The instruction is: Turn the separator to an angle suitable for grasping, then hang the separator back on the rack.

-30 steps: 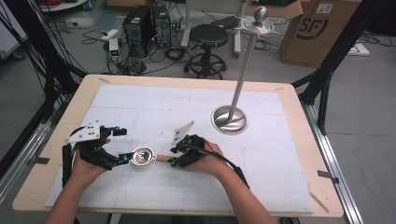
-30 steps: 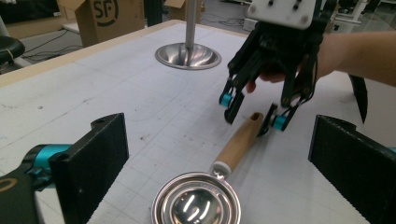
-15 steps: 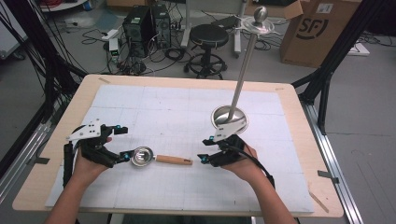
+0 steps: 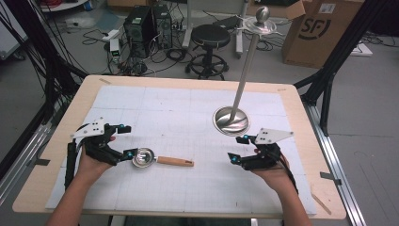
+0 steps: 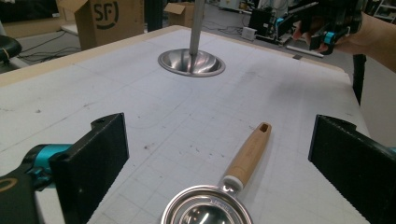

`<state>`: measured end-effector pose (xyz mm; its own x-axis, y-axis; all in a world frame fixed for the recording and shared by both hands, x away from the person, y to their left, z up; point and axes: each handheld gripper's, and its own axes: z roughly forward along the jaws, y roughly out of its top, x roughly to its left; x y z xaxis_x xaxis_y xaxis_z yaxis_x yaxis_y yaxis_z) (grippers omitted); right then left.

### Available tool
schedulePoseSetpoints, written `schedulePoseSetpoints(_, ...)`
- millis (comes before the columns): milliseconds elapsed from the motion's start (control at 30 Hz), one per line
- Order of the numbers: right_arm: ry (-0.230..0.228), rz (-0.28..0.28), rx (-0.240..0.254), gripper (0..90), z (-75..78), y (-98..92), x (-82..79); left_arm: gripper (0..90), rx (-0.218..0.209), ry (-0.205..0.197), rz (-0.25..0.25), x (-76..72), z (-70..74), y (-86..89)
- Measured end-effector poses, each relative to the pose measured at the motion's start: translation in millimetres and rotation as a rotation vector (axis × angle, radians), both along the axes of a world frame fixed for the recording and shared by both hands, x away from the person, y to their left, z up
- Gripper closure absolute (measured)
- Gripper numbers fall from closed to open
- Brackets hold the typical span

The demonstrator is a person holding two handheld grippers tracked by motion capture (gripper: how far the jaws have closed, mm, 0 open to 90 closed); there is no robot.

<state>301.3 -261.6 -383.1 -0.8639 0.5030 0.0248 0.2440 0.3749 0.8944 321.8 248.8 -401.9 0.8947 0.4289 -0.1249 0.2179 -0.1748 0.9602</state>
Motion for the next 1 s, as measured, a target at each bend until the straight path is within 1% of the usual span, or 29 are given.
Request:
schedulePoseSetpoints(33,0.012,-0.026,0.042,28.3,1.7,-9.9,0.7,5.6,-0.005,-0.005,-0.004,-1.1,1.1,0.9)
schedulePoseSetpoints(67,0.014,-0.039,0.064,27.2,2.4,-14.5,1.5,5.6,-0.008,-0.008,-0.005,-1.7,1.8,1.5)
schedulePoseSetpoints(100,0.014,-0.039,0.064,27.2,2.4,-14.5,1.5,5.5,-0.008,-0.008,-0.005,-1.7,1.8,1.5)
schedulePoseSetpoints(133,0.005,-0.062,0.1,25.2,3.5,-21.7,3.4,5.6,-0.008,-0.008,-0.004,-2.6,2.4,1.8)
schedulePoseSetpoints(167,0.005,-0.062,0.1,25.2,3.5,-21.7,3.4,5.6,-0.007,-0.009,-0.001,-3.4,2.8,2.3)
schedulePoseSetpoints(200,0.008,-0.069,0.114,24.9,3.8,-24.0,3.7,5.5,-0.003,-0.007,-0.001,-4.3,3.4,2.7)
schedulePoseSetpoints(233,0.002,-0.075,0.119,24.1,3.5,-26.3,4.7,5.6,0.0,-0.016,0.001,-5.1,4.2,3.1)
schedulePoseSetpoints(267,0.002,-0.075,0.119,24.1,3.5,-26.3,4.7,5.6,0.0,-0.016,0.001,-5.1,4.2,3.1)
schedulePoseSetpoints(300,0.001,-0.078,0.106,23.6,2.4,-26.6,4.8,5.6,0.0,-0.015,0.002,-5.2,4.3,2.5)
schedulePoseSetpoints(367,0.001,-0.074,0.096,23.6,1.3,-27.1,4.2,5.5,0.005,-0.014,0.002,-5.0,3.9,2.1)
schedulePoseSetpoints(433,0.004,-0.075,0.095,23.6,1.2,-27.5,3.2,5.6,0.017,-0.011,0.003,-4.0,2.7,0.8)
schedulePoseSetpoints(467,-0.011,-0.078,0.098,23.6,1.2,-28.8,2.3,5.6,0.019,-0.008,0.006,-3.3,1.9,0.1)
schedulePoseSetpoints(533,-0.01,-0.081,0.102,23.7,1.4,-29.3,1.5,5.6,0.027,-0.007,0.004,-1.6,0.5,-1.5)
schedulePoseSetpoints(600,-0.022,-0.085,0.103,23.7,2.3,-30.6,0.6,5.6,0.034,-0.006,-0.001,-0.7,-0.5,-3.2)
schedulePoseSetpoints(633,-0.014,-0.085,0.105,23.6,2.9,-30.8,-0.2,5.6,0.034,-0.003,-0.005,-0.8,-0.9,-4.2)
schedulePoseSetpoints(667,-0.025,-0.087,0.108,23.6,3.4,-31.0,0.2,5.6,0.049,0.001,-0.002,-1.1,-0.8,-5.6)
schedulePoseSetpoints(733,-0.027,-0.086,0.111,23.5,4.5,-31.9,0.9,5.6,0.05,0.001,-0.005,-1.1,-0.3,-5.3)
schedulePoseSetpoints(867,-0.029,-0.097,0.102,23.5,4.6,-32.7,2.4,5.6,0.025,0.002,-0.01,-0.8,1.0,-3.2)
schedulePoseSetpoints(933,-0.035,-0.105,0.099,23.5,4.3,-34.0,2.4,5.6,0.031,0.01,-0.01,-1.5,0.8,-3.6)
schedulePoseSetpoints(967,-0.046,-0.11,0.096,23.5,4.6,-34.3,2.5,5.6,0.047,0.016,-0.005,-2.1,0.3,-4.4)
schedulePoseSetpoints(1000,-0.046,-0.11,0.096,23.5,4.6,-34.3,2.5,5.6,0.047,0.016,-0.005,-2.1,0.3,-4.4)
